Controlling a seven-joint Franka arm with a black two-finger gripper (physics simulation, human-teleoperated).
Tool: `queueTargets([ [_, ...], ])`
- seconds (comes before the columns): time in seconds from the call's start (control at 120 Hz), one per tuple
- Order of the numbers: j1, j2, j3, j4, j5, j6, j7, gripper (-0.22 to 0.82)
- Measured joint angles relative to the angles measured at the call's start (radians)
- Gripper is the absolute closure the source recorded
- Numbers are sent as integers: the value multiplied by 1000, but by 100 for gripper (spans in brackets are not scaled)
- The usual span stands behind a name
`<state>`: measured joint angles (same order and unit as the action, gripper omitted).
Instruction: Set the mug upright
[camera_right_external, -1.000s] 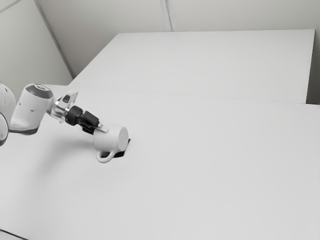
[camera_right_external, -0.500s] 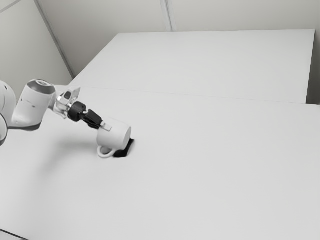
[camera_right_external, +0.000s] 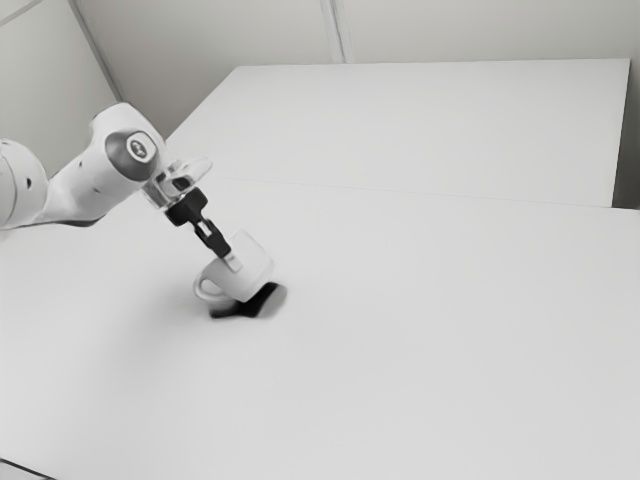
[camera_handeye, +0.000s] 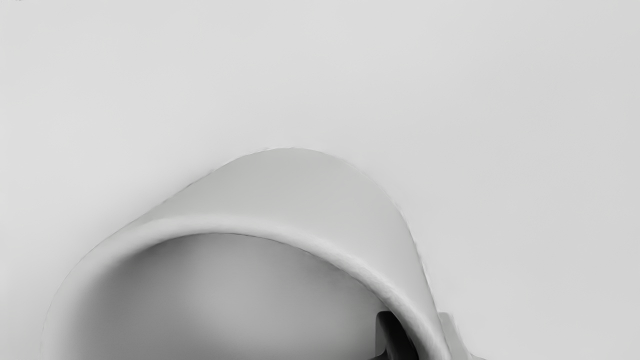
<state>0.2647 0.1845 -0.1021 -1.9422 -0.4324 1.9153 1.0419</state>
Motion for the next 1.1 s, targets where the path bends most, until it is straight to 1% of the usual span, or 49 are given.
queueTargets([
  [0.142,-83,-76,-5,-114,170,148,-32,78],
  [0.317,-116,-169,-88,-220,328,290,-66,78],
  [0.4,-135,-185,-123,-249,385,337,-83,78],
  [0.608,-264,-191,-125,-284,440,414,-121,78],
  [0.758,-341,-186,-129,-285,441,432,-133,44],
  [0.842,-385,-186,-129,-284,440,437,-138,30],
  [0.95,-438,-195,-131,-271,442,428,-147,18],
  [1.025,-464,-200,-132,-216,443,367,-177,13],
  [1.1,-467,-198,-132,-177,444,298,-247,9],
])
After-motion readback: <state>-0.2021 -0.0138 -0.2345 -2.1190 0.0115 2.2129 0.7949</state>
